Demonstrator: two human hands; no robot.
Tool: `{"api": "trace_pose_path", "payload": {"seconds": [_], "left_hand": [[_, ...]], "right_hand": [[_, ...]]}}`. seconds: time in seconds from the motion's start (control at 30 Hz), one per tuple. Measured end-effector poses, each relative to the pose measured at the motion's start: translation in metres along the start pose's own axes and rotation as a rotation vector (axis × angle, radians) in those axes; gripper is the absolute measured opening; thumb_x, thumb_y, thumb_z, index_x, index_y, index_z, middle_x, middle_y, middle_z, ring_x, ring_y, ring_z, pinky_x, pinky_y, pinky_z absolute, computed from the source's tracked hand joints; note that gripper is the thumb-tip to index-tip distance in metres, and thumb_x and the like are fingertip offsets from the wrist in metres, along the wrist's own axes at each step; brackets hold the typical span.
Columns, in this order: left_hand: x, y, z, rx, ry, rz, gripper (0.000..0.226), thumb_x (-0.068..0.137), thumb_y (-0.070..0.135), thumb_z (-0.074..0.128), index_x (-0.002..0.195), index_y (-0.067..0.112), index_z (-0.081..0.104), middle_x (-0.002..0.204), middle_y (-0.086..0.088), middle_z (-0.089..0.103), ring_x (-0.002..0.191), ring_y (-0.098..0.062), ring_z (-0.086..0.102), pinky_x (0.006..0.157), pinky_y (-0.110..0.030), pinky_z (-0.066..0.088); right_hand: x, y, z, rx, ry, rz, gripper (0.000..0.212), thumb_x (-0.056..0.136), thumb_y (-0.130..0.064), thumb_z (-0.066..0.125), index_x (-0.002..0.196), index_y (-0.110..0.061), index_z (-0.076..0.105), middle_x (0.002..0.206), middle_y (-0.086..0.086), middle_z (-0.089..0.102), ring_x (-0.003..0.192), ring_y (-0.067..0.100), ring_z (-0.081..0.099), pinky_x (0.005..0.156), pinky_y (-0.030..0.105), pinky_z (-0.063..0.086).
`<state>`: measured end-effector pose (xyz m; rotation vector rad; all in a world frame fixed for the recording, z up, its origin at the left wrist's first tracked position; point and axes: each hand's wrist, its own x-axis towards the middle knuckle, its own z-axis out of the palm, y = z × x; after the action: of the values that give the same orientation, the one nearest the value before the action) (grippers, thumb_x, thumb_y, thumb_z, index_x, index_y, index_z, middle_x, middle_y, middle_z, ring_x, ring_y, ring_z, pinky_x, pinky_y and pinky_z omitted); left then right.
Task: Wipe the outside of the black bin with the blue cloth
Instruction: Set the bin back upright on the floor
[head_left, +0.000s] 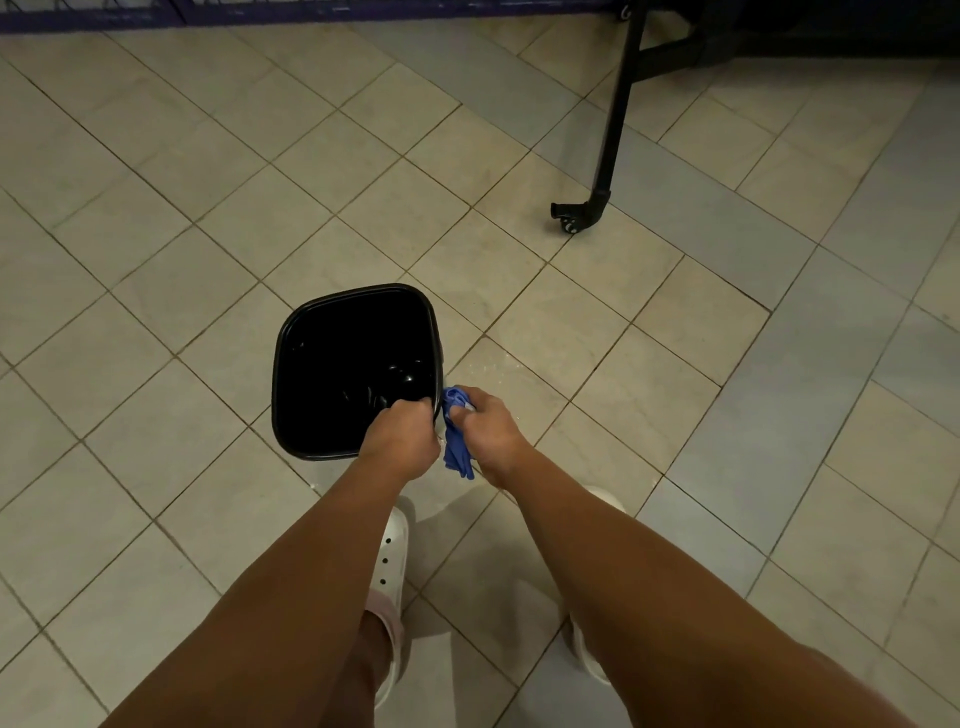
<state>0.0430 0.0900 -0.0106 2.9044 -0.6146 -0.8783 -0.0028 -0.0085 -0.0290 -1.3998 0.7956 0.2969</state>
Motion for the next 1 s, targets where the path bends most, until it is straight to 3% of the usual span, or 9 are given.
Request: {"api": "trace_pose_path", "payload": {"seconds": [0.13,0.53,0.7,0.83,1.0], "left_hand": [[0.002,0.001,0.005,0.021,-0.017,0.011,0.028,0.098,0.014,0.050,0.125,0.008,0.055,0.116,-0.018,0.064,0.104,-0.035,0.063,0.083,-0.038,0.049],[0.006,0.006,0.016,0.051,-0.057,0.085,0.025,0.097,0.014,0.053,0.121,0.007,0.057,0.114,-0.017,0.065,0.102,-0.035,0.064,0.080,-0.037,0.049],[0.008,0.007,0.022,0.018,-0.052,0.074,0.023,0.098,0.015,0.054,0.119,0.008,0.060,0.110,-0.016,0.066,0.099,-0.033,0.065,0.078,-0.035,0.049],[0.009,0.004,0.027,-0.057,-0.080,0.068,0.028,0.098,0.026,0.057,0.120,0.009,0.060,0.110,-0.015,0.067,0.100,-0.033,0.065,0.083,-0.037,0.052],[0.009,0.003,0.024,-0.120,-0.140,0.062,0.046,0.089,0.038,0.070,0.125,0.010,0.058,0.114,-0.012,0.067,0.104,-0.030,0.064,0.086,-0.037,0.052]], "right_hand": [[0.000,0.000,-0.003,0.029,0.002,0.001,0.029,0.093,-0.004,0.044,0.120,-0.007,0.056,0.100,0.016,0.062,0.086,0.027,0.058,0.085,0.043,0.051],[-0.001,0.001,-0.014,0.076,0.030,0.027,0.023,0.094,-0.001,0.043,0.109,-0.010,0.058,0.089,0.012,0.062,0.076,0.024,0.057,0.074,0.038,0.050],[0.000,0.000,-0.018,0.080,0.073,0.048,0.021,0.090,-0.002,0.046,0.100,-0.013,0.061,0.093,0.020,0.064,0.077,0.029,0.056,0.071,0.039,0.047],[0.001,-0.003,-0.022,0.163,0.131,0.056,0.039,0.092,-0.005,0.049,0.129,-0.017,0.051,0.115,0.009,0.059,0.096,0.027,0.061,0.090,0.041,0.052],[0.003,-0.007,-0.029,0.213,0.195,0.058,0.038,0.088,-0.011,0.058,0.125,-0.012,0.054,0.111,0.011,0.061,0.091,0.026,0.060,0.088,0.043,0.050]]}}
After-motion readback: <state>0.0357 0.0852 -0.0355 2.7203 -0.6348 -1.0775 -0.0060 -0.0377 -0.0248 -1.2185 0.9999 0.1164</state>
